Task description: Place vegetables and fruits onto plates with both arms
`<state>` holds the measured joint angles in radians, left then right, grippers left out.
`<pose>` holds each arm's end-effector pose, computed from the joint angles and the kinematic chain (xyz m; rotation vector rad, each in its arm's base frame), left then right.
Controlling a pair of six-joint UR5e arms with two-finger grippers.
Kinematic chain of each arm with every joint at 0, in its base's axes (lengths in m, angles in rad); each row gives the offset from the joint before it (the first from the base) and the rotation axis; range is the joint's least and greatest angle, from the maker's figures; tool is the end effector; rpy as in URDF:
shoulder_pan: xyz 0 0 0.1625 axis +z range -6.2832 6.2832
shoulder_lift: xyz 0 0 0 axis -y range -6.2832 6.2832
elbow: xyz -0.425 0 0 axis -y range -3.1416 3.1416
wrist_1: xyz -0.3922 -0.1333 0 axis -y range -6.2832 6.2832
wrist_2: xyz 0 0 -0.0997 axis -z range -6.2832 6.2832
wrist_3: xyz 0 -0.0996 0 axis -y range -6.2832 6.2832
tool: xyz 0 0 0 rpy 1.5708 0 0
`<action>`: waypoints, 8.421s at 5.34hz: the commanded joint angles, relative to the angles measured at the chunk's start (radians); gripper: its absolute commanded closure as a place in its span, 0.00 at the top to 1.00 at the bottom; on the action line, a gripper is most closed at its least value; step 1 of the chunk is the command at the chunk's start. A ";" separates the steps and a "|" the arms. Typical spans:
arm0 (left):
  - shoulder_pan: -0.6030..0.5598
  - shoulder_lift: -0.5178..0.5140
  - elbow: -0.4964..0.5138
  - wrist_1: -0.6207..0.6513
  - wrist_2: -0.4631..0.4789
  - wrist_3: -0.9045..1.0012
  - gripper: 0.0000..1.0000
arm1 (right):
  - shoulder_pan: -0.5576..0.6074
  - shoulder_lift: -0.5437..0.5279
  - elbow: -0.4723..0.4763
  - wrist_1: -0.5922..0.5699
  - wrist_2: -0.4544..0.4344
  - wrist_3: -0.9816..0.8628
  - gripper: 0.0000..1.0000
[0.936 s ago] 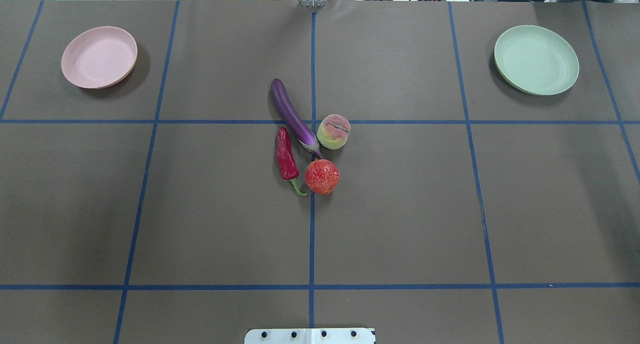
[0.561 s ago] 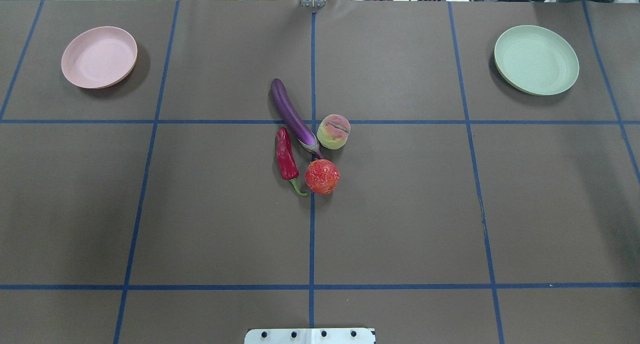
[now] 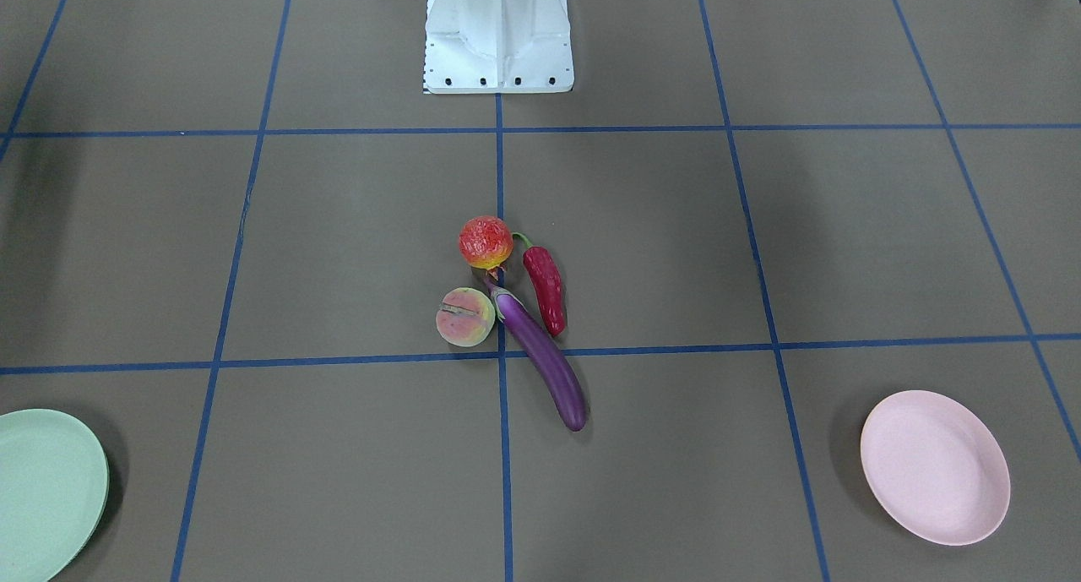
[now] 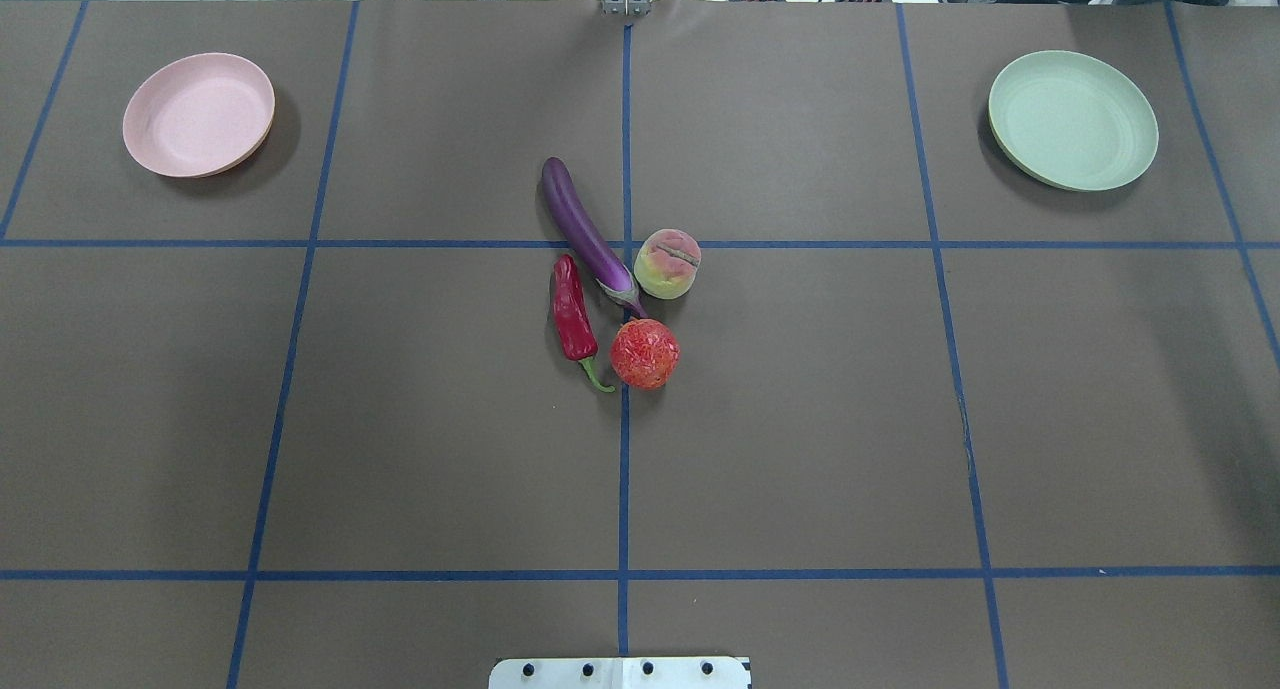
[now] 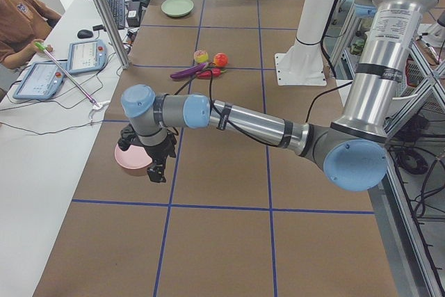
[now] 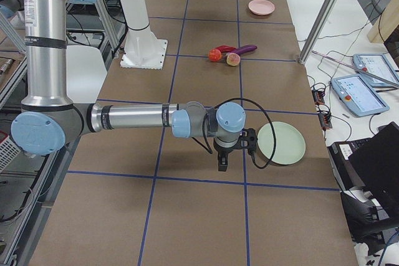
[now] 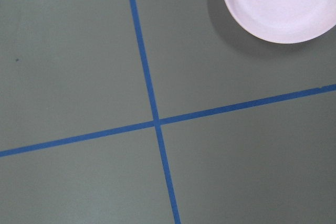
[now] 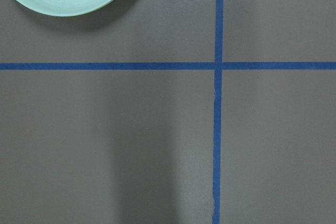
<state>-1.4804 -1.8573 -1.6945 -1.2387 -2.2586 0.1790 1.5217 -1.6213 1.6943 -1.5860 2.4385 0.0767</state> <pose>-0.0170 -0.5891 0.4827 0.1058 0.6859 0.2854 0.0340 -0.4752 0.6169 -0.0005 -0.8691 0.0008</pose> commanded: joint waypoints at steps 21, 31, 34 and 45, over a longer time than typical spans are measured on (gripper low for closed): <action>0.683 -0.786 0.730 -0.670 0.293 -1.538 0.00 | -0.009 0.114 0.039 0.057 0.062 0.073 1.00; 0.232 -0.648 0.894 -0.523 0.070 -0.767 0.00 | -0.655 0.847 -0.210 0.050 -0.249 1.127 1.00; 0.209 -0.620 0.972 -0.590 0.158 -0.690 0.00 | -0.790 0.969 -0.378 0.063 -0.384 1.193 1.00; 0.206 -0.594 0.996 -0.649 0.172 -0.690 0.00 | -0.893 0.960 -0.469 0.173 -0.483 1.216 0.01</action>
<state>-1.2811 -2.4653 -0.7028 -1.8675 -2.0862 -0.5108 0.6229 -0.6615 1.2078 -1.4121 1.9561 1.2910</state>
